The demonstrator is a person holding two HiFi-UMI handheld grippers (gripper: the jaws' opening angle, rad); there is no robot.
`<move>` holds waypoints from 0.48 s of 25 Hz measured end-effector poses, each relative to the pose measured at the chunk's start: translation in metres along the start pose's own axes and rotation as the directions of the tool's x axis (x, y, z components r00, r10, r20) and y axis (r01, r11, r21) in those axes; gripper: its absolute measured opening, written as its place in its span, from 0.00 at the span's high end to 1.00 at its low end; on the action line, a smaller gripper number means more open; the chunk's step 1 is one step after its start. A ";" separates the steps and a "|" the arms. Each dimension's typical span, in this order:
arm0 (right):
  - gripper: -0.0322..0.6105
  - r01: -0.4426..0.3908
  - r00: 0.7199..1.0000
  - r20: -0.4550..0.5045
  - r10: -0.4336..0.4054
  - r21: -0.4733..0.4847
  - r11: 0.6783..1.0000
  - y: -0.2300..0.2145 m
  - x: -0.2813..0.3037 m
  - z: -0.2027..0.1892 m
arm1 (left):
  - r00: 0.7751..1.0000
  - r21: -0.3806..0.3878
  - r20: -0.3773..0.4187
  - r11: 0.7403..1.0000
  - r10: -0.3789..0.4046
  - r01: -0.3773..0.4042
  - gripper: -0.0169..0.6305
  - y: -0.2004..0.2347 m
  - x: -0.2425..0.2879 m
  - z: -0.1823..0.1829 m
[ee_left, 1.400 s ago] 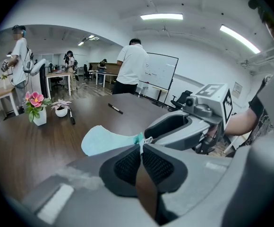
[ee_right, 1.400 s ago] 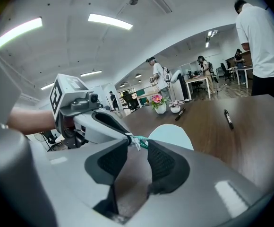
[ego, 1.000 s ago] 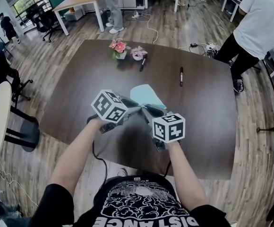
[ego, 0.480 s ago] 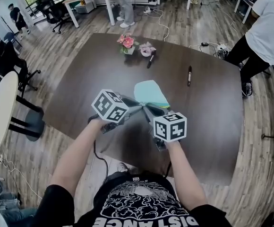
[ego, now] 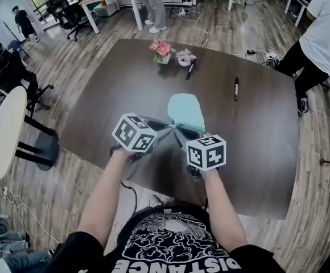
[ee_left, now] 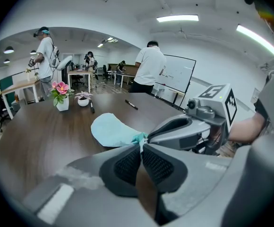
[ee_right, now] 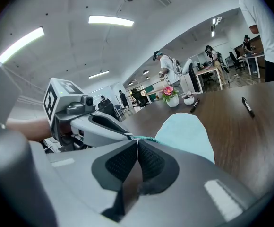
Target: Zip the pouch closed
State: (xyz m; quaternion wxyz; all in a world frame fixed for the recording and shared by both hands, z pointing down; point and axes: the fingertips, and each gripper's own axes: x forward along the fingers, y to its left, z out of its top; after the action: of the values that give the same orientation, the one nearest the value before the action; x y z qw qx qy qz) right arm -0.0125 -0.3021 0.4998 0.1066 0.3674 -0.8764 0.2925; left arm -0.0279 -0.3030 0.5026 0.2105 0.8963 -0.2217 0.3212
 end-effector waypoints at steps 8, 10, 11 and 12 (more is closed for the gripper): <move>0.94 -0.021 1.000 0.015 0.021 -0.003 1.000 0.017 0.008 0.001 | 0.999 -0.019 0.040 0.999 0.031 -0.030 0.94 0.005 -0.019 -0.006; 0.94 -0.026 0.999 0.020 0.026 -0.005 1.000 0.021 0.009 0.002 | 0.998 -0.022 0.056 0.999 0.036 -0.034 0.94 0.005 -0.023 -0.007; 0.94 -0.028 0.999 0.021 0.028 -0.006 1.000 0.024 0.009 0.003 | 0.997 -0.024 0.064 0.999 0.038 -0.037 0.94 0.005 -0.026 -0.008; 0.94 -0.029 0.999 0.021 0.030 -0.008 1.000 0.026 0.009 0.003 | 0.997 -0.026 0.070 0.999 0.038 -0.037 0.94 0.005 -0.028 -0.008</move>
State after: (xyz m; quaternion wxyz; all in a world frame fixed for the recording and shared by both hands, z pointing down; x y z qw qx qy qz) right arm -0.0374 -0.2949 0.4897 0.0944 0.3570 -0.8839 0.2868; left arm -0.0543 -0.2956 0.4910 0.2074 0.9001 -0.2496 0.2906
